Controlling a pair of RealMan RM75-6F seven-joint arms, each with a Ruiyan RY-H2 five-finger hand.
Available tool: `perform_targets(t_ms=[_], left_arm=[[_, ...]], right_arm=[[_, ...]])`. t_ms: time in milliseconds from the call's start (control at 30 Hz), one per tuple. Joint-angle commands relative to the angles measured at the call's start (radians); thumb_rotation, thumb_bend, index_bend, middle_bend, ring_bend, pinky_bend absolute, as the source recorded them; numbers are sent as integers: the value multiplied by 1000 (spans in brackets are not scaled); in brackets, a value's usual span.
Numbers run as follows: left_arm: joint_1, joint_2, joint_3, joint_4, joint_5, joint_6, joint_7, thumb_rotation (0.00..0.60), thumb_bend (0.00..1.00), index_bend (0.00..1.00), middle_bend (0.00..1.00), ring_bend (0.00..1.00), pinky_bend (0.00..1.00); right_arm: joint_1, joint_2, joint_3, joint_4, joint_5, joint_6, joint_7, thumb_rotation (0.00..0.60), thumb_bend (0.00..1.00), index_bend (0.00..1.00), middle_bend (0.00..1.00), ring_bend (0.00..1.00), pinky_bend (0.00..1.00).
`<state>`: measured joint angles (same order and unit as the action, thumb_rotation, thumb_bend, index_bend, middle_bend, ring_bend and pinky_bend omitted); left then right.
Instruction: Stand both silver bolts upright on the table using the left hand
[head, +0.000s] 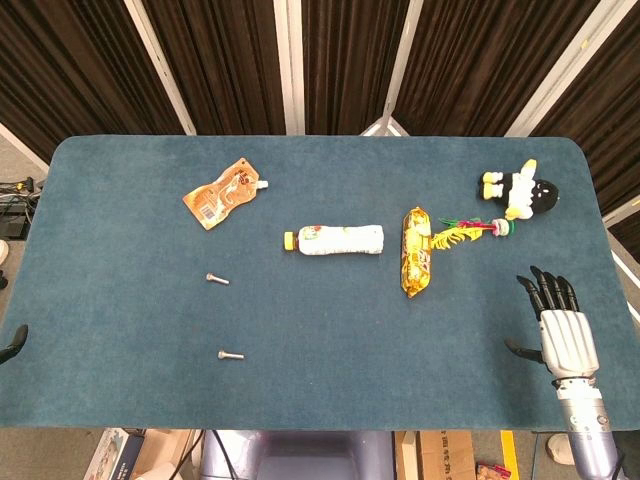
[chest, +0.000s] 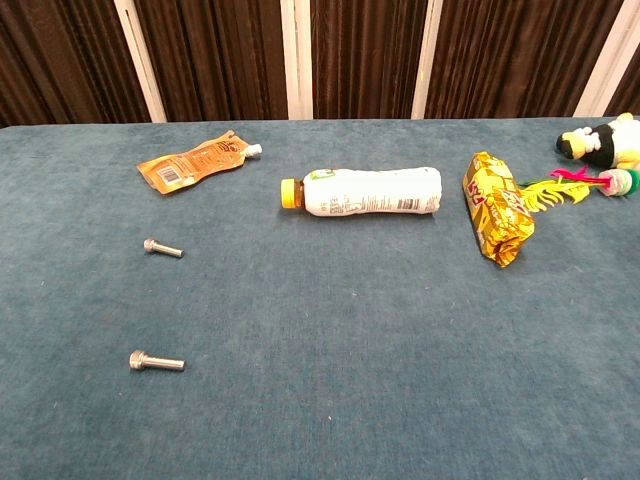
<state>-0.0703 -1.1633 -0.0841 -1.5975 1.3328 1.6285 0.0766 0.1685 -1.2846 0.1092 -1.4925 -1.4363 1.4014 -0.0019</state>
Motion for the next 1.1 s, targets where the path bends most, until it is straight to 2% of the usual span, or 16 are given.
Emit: perform_targets(t_ms=[33, 533, 1100], left_arm=[[3, 3, -3, -2, 0, -4, -4, 600, 417, 145, 0, 0, 0], [7, 2, -2, 1, 23, -25, 4, 600, 398, 147, 0, 0, 0], [-7, 6, 3, 12, 43, -76, 29, 600, 310, 137, 0, 0, 0]], right_arm=[[1, -3, -5, -1, -2, -4, -10, 600, 73, 142, 68, 18, 0], [1, -3, -5, -8, 3, -5, -18, 600, 73, 142, 68, 18, 0], [0, 4, -1, -9, 16, -11, -1, 600, 73, 140, 68, 18, 0]])
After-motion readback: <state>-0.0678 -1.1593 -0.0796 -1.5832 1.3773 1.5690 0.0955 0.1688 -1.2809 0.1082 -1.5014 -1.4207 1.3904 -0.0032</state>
